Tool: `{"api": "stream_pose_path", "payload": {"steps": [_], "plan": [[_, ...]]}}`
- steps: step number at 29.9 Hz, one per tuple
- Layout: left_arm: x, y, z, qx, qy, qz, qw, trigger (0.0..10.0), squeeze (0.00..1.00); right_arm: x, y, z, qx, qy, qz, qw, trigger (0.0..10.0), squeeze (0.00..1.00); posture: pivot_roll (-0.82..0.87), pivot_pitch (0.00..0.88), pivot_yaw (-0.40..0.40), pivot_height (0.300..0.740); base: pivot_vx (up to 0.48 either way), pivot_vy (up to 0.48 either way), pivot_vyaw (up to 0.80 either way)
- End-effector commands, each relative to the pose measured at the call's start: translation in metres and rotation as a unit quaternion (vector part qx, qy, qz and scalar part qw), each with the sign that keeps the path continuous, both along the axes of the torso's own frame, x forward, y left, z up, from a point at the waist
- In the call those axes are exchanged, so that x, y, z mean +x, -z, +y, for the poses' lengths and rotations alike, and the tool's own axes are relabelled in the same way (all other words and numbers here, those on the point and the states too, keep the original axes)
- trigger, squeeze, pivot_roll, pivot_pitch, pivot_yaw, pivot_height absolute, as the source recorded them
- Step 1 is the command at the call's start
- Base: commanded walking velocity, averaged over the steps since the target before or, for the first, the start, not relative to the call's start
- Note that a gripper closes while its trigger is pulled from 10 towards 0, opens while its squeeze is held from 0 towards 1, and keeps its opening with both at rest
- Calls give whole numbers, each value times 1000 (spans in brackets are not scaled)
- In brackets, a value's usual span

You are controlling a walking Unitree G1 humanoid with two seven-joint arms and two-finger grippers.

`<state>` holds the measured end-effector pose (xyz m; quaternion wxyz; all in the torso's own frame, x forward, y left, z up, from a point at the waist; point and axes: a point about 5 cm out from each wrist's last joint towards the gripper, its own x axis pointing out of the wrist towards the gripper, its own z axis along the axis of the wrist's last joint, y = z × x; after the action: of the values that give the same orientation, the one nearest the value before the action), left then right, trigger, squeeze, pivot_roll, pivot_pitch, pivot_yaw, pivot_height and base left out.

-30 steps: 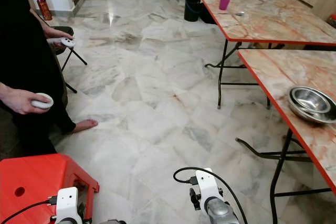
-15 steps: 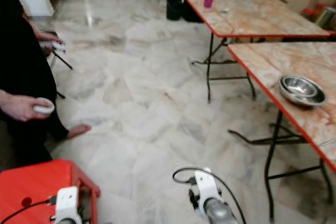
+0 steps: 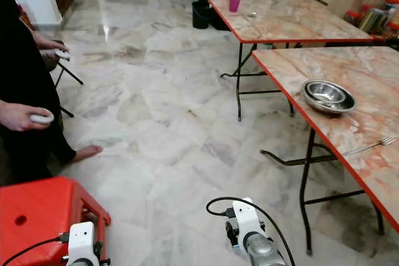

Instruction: Setting the table

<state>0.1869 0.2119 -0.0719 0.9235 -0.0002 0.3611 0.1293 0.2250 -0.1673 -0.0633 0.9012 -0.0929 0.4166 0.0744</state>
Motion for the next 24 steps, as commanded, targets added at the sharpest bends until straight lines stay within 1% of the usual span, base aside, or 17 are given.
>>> {"api": "stream_pose_path", "payload": {"steps": [1, 2, 4, 7, 20, 22, 24], "plan": [[0, 0, 0, -2, -3, 0, 1000, 10000, 0, 1, -1, -2, -6, -7, -5, 1000, 10000, 0, 103, 77, -103, 740, 0, -371, 0], [0, 0, 0, -2, -3, 0, 1000, 10000, 0, 1, -1, -2, -7, -9, -6, 1000, 10000, 0, 103, 77, -103, 740, 0, -349, 0], [1, 0, 0, -2, -7, -1, 1000, 10000, 0, 0, 0, -2, -13, -18, -4, 1000, 10000, 0, 100, 77, -102, 740, 0, 0, 800], [1, 0, -1, -4, -7, -3, 1000, 10000, 0, -1, 0, -2, -15, -15, -3, 1000, 10000, 0, 101, 79, -102, 740, 0, 0, 800], [1, -1, 1, -4, -10, -5, 1000, 10000, 0, 0, 0, -2, -16, -17, -5, 1000, 10000, 0, 102, 76, -102, 740, 0, 0, 800], [2, -1, 1, -5, -11, -8, 1000, 10000, 0, 1, -1, -1, -5, 0, -8, 1000, 10000, 0, 98, 77, -98, 740, 0, 0, 0], [2, -1, 1, -6, -10, -9, 1000, 10000, 0, 1, -1, -1, -3, 3, -9, 1000, 10000, 0, 99, 76, -99, 740, 0, 0, 0]]}}
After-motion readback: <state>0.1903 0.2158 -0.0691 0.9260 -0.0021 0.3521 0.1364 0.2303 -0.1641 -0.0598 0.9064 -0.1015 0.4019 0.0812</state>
